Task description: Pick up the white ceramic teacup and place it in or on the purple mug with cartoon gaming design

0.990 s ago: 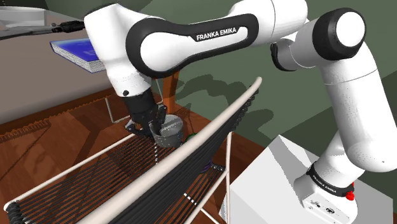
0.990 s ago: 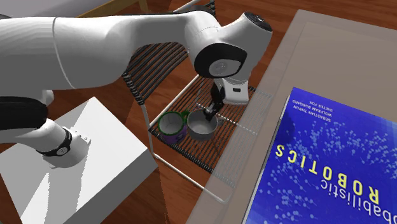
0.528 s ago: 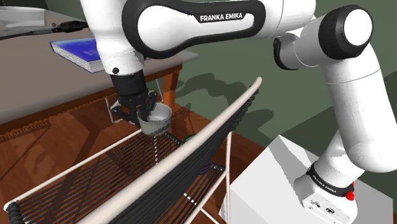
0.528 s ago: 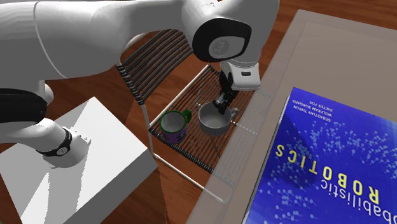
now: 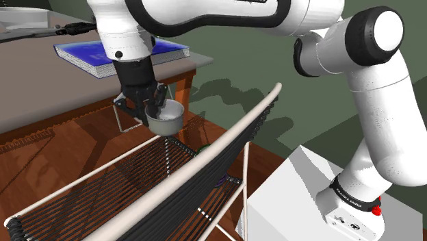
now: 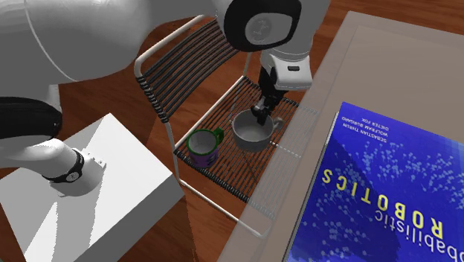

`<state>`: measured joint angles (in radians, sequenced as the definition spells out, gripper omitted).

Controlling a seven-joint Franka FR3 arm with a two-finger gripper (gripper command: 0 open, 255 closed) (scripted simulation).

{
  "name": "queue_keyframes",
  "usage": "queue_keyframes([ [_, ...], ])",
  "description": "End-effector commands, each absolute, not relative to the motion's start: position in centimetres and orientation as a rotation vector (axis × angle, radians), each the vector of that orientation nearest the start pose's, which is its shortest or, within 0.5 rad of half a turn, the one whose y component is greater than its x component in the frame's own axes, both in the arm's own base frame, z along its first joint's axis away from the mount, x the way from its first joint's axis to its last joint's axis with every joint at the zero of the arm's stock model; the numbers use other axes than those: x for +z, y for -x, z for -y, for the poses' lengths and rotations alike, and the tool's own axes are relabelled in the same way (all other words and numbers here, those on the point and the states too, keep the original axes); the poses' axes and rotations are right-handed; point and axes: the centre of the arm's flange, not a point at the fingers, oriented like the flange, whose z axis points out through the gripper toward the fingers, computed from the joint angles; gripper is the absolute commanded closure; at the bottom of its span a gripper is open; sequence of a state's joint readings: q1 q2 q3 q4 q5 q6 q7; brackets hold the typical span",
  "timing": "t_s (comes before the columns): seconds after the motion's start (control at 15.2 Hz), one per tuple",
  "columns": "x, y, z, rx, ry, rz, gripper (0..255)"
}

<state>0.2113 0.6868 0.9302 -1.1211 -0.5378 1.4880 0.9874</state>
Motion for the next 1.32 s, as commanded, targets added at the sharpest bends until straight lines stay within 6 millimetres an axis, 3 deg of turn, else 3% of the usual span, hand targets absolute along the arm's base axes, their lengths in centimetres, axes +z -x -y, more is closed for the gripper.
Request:
queue_keyframes([
  [0.0, 50.5, -48.6, -48.0, 0.070, 3.217, 0.049, 255],
  [0.73, 51.5, -35.3, -40.8, 0.070, 3.217, 0.049, 255],
  [1.25, 47.2, -35.3, -40.8, 0.070, 3.217, 0.049, 255],
])
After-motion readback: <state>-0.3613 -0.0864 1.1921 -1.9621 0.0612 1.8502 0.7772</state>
